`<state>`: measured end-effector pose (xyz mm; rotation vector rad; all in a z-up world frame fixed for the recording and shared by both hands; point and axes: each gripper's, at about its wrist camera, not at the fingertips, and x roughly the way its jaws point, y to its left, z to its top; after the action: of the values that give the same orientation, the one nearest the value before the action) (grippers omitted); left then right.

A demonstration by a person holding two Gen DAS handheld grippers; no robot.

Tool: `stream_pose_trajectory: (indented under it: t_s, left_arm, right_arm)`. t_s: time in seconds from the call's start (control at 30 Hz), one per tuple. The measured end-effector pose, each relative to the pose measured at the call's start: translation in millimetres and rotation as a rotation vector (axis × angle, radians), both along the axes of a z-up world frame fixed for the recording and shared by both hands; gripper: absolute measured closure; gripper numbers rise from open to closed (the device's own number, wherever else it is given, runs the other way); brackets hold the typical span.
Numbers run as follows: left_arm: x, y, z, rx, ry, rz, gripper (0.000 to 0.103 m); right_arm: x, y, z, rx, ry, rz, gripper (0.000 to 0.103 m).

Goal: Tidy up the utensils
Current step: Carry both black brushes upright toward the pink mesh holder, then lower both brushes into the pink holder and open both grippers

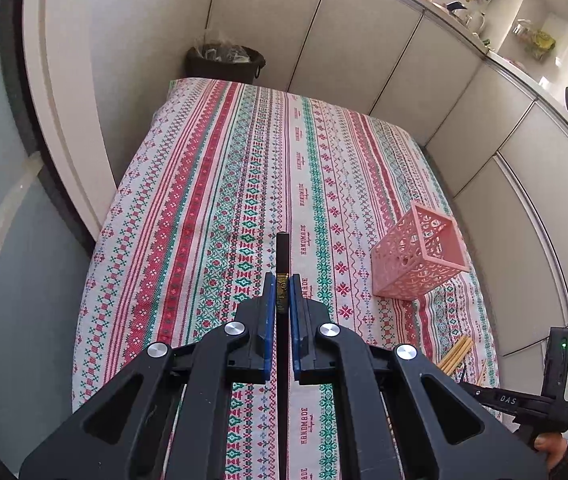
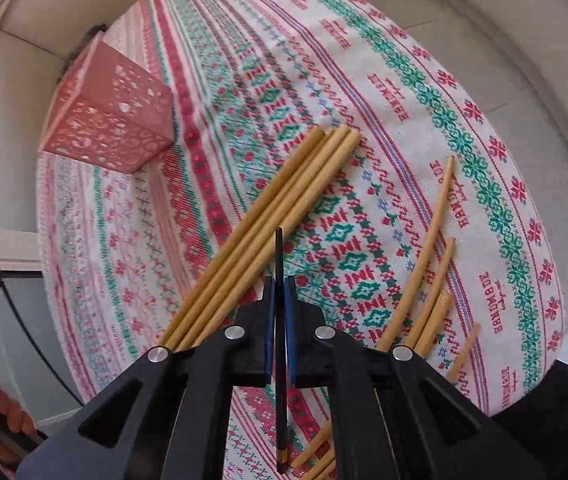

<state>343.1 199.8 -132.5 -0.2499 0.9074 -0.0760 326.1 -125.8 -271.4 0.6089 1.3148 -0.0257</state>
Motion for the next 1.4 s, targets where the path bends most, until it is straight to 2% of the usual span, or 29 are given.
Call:
stream_pose_trajectory:
  t_s: [0.1,0.27,0.37,0.57,0.83,1.1,1.23,1.4]
  left_arm:
    - [-8.7,-3.2,11.6,0.006,-0.049,-0.006,0.097]
    - [-24.6,-18.7,33.5,0.020,-0.138,-0.009,0.097]
    - [-40.3,-29.1,52.3,0.001,-0.216,-0.027,0.097]
    - [-65.5,-52.2,81.6,-0.051,-0.353,-0.076,0.097]
    - [-82.4,-78.8,106.7,-0.080,-0.454,-0.136,0.097]
    - [-72.8,-84.9,115.4,-0.121,-0.495,-0.120,0.097]
    - [-60.0,-96.3,126.3,-0.132,-0.561,-0.102,0.097]
    - [-33.2,-119.9,135.8,-0.101,-0.670,-0.066,0.097]
  right_arm:
    - [-2.1,2.0,9.2,0.011,-0.112,0.030,0.098]
    - [-6.8,-9.3,27.2,0.041,-0.225,0.045,0.098]
    - [-20.9,-25.1,51.2,0.060,-0.295,0.038,0.098]
    - [-40.8,-45.2,108.3,0.022,-0.444,0.037,0.099]
    - [-48.2,-58.7,154.8,0.068,-0.571,0.026,0.099]
    - [-51.1,-58.8,192.3,0.031,-0.676,0.014,0.098]
    - [-41.3,-59.4,213.4,0.031,-0.738,0.002,0.098]
    - [-21.3,-53.4,236.8,-0.013,-0.824,0.007,0.098]
